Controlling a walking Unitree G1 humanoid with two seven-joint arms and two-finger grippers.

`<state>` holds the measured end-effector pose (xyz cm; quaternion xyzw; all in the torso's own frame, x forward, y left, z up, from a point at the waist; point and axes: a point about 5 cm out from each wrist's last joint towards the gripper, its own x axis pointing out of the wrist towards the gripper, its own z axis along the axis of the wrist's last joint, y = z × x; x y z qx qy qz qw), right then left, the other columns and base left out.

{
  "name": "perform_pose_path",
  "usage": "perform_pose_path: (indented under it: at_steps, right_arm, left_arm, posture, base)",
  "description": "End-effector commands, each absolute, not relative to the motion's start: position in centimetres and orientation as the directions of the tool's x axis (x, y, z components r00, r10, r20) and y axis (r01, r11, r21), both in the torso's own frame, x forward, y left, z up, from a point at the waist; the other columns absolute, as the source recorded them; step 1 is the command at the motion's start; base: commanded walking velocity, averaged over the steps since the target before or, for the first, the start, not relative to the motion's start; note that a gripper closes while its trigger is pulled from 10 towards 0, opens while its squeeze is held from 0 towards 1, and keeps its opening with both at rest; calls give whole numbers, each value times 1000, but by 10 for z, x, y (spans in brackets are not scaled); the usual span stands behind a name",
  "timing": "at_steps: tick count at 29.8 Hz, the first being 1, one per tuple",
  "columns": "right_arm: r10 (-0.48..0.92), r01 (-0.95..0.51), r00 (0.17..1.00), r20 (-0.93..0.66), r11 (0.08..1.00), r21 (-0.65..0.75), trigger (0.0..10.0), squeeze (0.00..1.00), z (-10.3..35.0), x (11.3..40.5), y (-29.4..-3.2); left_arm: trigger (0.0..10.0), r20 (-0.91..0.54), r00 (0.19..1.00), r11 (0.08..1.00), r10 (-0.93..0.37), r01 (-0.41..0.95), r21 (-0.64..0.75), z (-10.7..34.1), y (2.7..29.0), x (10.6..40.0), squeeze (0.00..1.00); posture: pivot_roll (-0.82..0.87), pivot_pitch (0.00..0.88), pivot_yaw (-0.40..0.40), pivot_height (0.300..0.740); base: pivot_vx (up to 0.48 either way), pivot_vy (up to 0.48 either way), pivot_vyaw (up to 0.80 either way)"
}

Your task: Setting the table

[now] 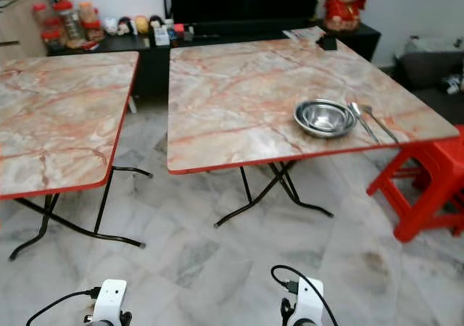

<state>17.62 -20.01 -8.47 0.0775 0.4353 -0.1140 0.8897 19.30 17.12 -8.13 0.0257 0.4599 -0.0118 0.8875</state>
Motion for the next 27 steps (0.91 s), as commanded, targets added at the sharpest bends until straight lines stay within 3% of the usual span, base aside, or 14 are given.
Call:
perform_pose_path:
  at_steps: [1,27]
  right_arm:
    - [-119,266,617,-778,962,64,10000,0,-82,184,-191]
    - [-121,265,618,-777,962,61,10000,0,-82,184,-191]
  left_arm:
    - [10000,-823,567,998,34,31,62,-81,183,191,0]
    - [10000,-821,570,998,41,21,65,-81,184,191,0]
  posture:
    - [-80,0,31,740]
    - [-65,0,26,740]
  base:
    - [0,480,0]
    - [0,475,0]
